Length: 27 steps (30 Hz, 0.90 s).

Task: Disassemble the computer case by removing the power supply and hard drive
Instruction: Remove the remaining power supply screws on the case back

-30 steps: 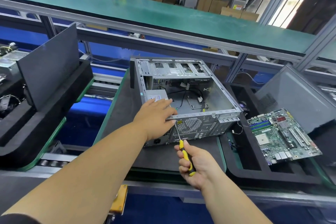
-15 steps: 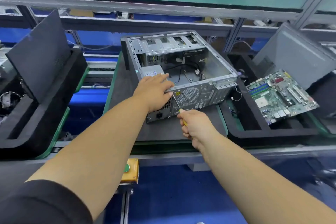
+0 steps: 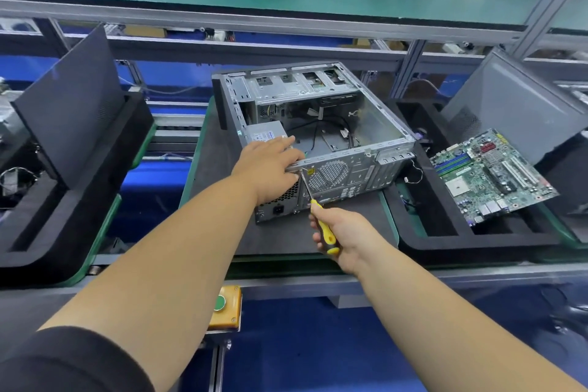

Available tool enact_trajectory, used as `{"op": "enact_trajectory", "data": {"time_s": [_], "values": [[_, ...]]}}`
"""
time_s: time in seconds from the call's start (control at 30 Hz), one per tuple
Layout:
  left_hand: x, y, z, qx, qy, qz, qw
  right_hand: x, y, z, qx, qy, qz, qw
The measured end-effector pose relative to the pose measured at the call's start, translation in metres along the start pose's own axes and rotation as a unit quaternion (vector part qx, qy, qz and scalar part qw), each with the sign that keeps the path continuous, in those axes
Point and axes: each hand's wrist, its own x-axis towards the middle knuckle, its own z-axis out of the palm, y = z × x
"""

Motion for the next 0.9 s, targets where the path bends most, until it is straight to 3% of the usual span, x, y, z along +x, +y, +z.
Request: {"op": "enact_trajectory", "data": {"time_s": [0.13, 0.37, 0.57, 0.9], "values": [[-0.001, -0.001, 0.000, -0.017, -0.004, -0.003, 1.000, 0.007, 0.005, 0.002, -0.039, 0.012, -0.029, 0.999], [-0.001, -0.001, 0.001, -0.029, 0.006, -0.001, 1.000, -0.003, 0.003, -0.004, 0.064, -0.055, -0.003, 0.996], [-0.002, 0.001, 0.001, -0.037, 0.008, -0.019, 0.999, 0.001, 0.003, -0.009, -0.033, -0.028, -0.032, 0.999], [0.001, 0.015, -0.005, 0.019, -0.031, -0.097, 0.995, 0.005, -0.007, -0.024, 0.085, -0.196, 0.081, 0.974]]}}
